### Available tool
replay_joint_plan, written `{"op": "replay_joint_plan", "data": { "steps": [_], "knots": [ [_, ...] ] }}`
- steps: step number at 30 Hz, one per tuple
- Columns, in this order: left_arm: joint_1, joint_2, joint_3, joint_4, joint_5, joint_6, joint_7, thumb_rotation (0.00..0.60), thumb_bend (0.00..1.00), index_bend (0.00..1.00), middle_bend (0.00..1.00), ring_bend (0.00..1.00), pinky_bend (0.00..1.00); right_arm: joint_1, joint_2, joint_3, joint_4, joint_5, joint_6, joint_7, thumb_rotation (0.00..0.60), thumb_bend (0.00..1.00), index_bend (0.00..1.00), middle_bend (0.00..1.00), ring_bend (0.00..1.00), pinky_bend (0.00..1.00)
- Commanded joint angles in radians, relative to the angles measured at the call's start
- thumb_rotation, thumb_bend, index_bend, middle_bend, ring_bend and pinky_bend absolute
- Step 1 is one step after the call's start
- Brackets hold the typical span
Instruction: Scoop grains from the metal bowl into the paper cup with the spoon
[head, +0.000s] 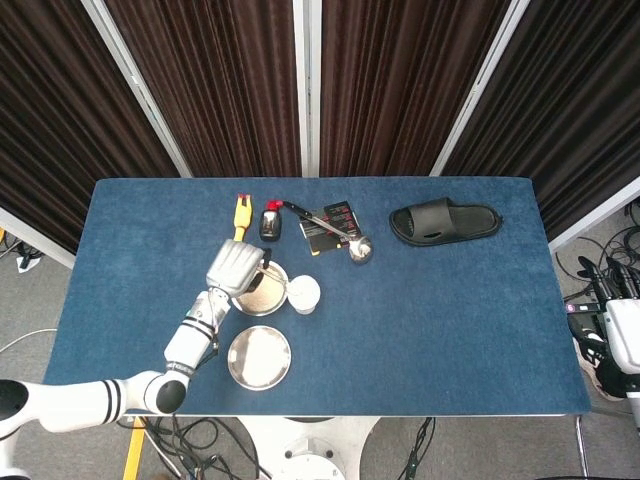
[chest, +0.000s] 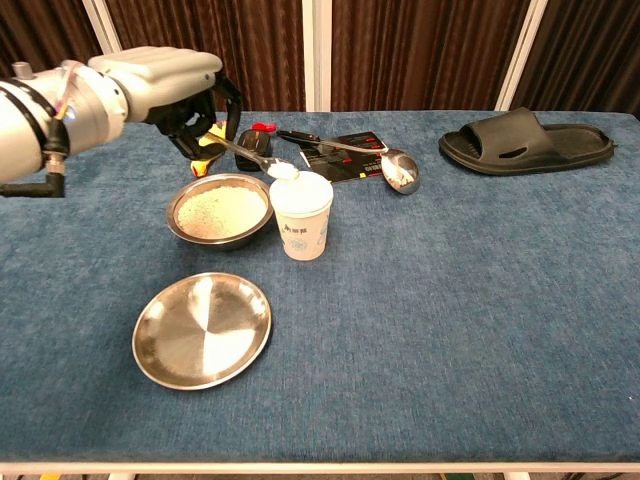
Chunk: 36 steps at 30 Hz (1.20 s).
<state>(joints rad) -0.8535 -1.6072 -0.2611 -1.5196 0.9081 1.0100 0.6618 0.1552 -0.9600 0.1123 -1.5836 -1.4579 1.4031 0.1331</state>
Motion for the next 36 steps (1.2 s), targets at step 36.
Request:
{"op": "replay_joint_plan", "data": {
  "steps": [36],
  "knots": [
    [-0.081, -0.158, 0.166, 0.177, 0.366, 0.27, 0.583, 0.6, 0.5, 0.62, 0.93, 0.9, 1.0, -0.015, -0.009, -0.007, 0.018, -0.004, 0.013, 0.032, 0.6, 0.26, 0.03, 0.24, 0.0, 0.1]
  ]
}}
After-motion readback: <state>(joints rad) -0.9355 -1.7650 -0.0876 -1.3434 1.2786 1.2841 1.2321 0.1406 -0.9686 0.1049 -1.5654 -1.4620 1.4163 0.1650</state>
